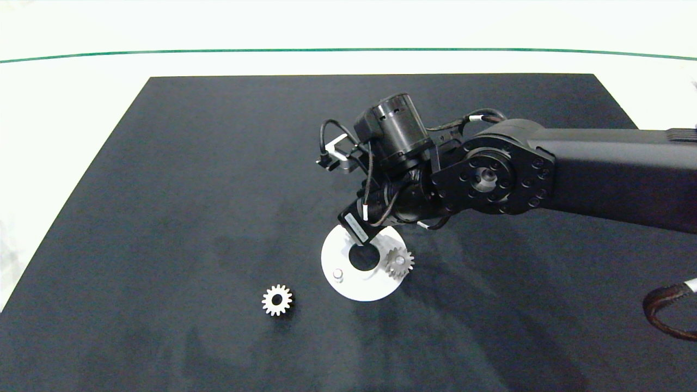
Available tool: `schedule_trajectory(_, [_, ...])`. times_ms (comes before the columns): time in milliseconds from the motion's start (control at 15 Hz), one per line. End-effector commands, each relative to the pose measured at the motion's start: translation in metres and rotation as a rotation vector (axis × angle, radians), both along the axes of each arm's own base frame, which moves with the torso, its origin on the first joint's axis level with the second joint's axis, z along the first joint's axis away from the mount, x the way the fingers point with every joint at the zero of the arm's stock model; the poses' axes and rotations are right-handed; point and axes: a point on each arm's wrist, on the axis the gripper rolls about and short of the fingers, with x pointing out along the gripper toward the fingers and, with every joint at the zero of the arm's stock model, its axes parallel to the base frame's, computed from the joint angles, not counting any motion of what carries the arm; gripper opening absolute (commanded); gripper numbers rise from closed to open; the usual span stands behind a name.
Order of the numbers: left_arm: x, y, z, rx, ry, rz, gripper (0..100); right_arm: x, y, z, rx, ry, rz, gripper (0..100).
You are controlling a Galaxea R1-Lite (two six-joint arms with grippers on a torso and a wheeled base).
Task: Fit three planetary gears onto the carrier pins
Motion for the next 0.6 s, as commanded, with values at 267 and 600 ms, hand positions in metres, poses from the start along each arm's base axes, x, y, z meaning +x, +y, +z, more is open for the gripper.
schedule_trajectory(267, [-0.0006,0.0001,-0.0004,0.001,0.003,0.001,100,-0.001,-0.0007,0.0002,-0.006,0.002,0.001,4])
schedule_trajectory(600, [-0.0006,0.0001,-0.0004,0.001,0.003,0.001,100,-0.0005,-0.0003,-0.0015,-0.011,0.004,0.001,4])
